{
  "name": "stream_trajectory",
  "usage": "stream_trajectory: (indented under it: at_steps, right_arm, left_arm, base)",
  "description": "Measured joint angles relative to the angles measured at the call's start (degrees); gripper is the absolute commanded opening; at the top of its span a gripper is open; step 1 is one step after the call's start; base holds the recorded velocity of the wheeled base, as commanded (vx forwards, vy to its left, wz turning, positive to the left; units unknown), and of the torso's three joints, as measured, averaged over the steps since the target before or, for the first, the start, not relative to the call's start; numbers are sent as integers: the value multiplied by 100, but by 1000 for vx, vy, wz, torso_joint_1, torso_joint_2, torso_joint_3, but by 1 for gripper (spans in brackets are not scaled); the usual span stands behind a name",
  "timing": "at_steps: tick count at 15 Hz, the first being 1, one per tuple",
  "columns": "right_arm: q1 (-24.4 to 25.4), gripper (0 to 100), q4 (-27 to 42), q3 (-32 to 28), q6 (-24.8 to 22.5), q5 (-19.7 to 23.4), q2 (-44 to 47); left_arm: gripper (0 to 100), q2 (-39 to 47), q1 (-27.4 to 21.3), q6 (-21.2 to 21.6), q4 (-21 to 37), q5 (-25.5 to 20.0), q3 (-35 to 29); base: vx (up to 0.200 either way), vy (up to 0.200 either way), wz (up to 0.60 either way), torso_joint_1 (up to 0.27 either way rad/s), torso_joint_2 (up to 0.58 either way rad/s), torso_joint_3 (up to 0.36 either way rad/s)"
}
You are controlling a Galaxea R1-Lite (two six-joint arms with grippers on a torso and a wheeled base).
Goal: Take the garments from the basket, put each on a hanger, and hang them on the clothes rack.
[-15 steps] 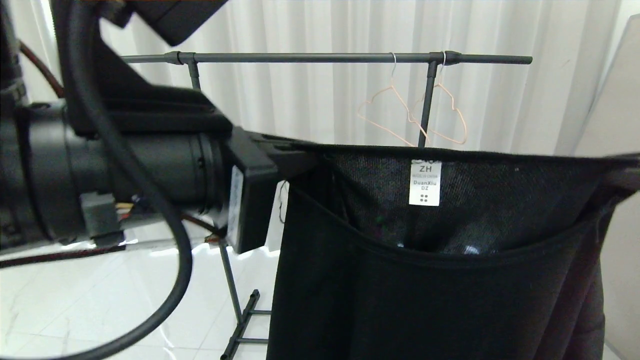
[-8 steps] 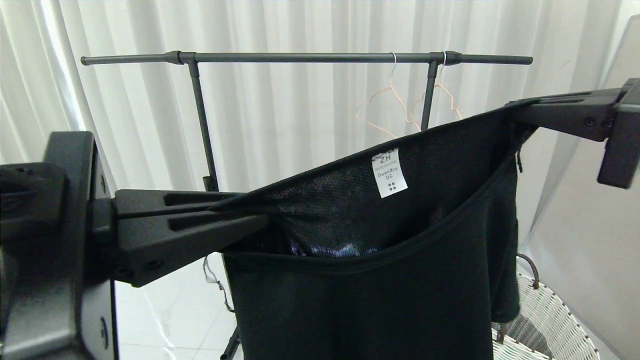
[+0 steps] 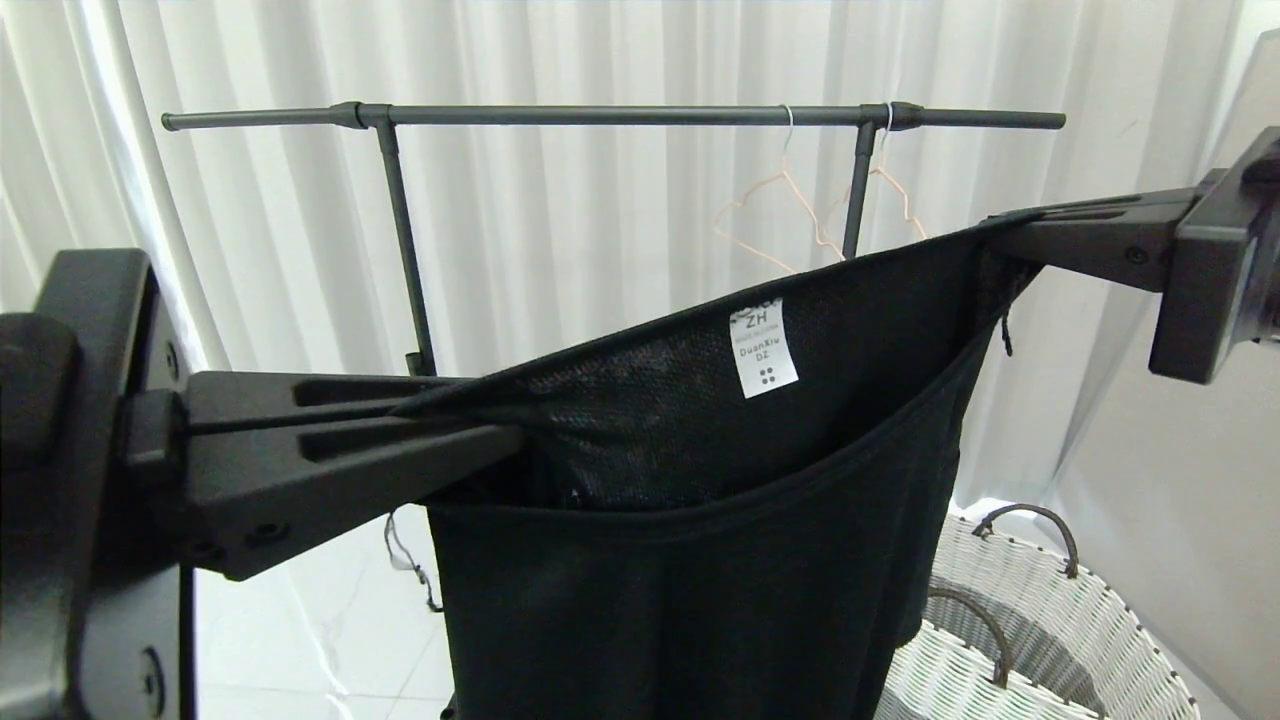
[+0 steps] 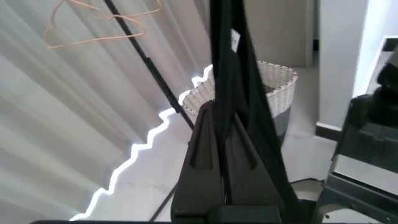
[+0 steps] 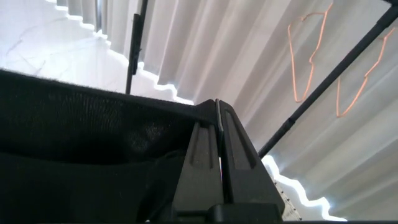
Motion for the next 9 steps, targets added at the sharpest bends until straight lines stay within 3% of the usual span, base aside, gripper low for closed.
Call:
stream_trajectory:
  at_steps: [4, 6, 9]
  right_arm:
    - [-2, 0, 536, 2, -327, -6, -344]
    - [-4, 0, 1181, -22, -479, -2, -708]
    - [-4, 0, 1308, -20, -521, -4, -1039]
  left_arm:
    - [0, 234, 240, -5, -2, 479, -213]
    - [0, 595, 416, -18, -9, 514, -723]
    - [0, 1002, 534, -22, -6, 528, -1153]
  base:
    - [0, 0, 0, 0, 0, 0]
    - [0, 0, 0, 0, 0, 0]
    - [0, 0, 0, 0, 0, 0]
